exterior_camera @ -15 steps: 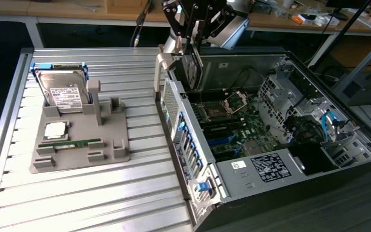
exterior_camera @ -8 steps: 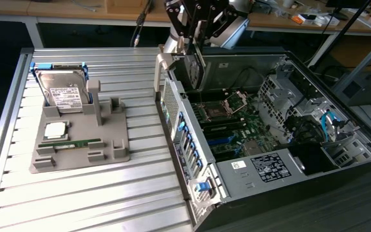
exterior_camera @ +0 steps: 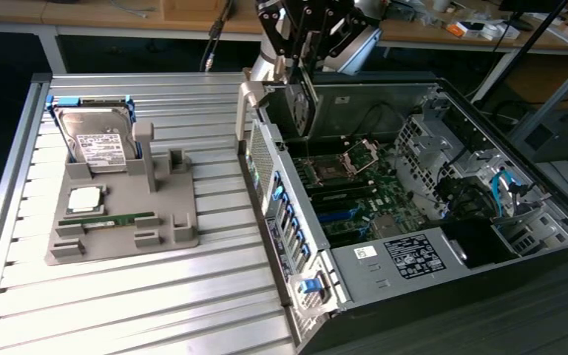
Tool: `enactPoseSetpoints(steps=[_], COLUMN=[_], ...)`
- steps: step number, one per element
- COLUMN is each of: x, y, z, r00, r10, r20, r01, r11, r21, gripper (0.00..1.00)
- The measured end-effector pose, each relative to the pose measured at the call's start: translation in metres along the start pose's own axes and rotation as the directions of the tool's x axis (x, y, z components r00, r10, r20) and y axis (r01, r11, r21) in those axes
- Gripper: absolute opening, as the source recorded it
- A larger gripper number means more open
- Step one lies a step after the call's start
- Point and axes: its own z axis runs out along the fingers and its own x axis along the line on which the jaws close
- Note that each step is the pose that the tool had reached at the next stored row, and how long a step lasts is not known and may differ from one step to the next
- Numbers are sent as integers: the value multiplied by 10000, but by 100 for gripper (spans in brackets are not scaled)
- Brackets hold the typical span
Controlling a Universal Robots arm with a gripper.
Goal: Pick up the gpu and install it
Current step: 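Pick up the gpu and move the gpu toward the slot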
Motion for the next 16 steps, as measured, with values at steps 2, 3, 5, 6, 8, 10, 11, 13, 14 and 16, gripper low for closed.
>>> enactPoseSetpoints(steps=[2, 3, 5, 6, 8, 10, 11, 13, 14, 16], x=[-20, -29, -41, -45, -57, -70, -77, -87, -95, -105], y=[1, 2, 3, 3, 4, 5, 5, 6, 7, 8], z=[1, 2, 3, 3, 4, 5, 5, 6, 6, 7], r00=[10000, 10000, 10000, 10000, 10000, 10000, 10000, 10000, 10000, 10000], r10=[0, 0, 0, 0, 0, 0, -1, 0, 0, 0], r20=[0, 0, 0, 0, 0, 0, 0, 0, 0, 0], r01=[0, 0, 0, 0, 0, 0, 1, 0, 0, 0], r11=[10000, 10000, 10000, 10000, 10000, 10000, 10000, 10000, 10000, 10000], r21=[0, 0, 1, 1, 1, 1, 1, 1, 1, 1], gripper=[27, 27, 27, 27, 27, 27, 27, 27, 27, 27])
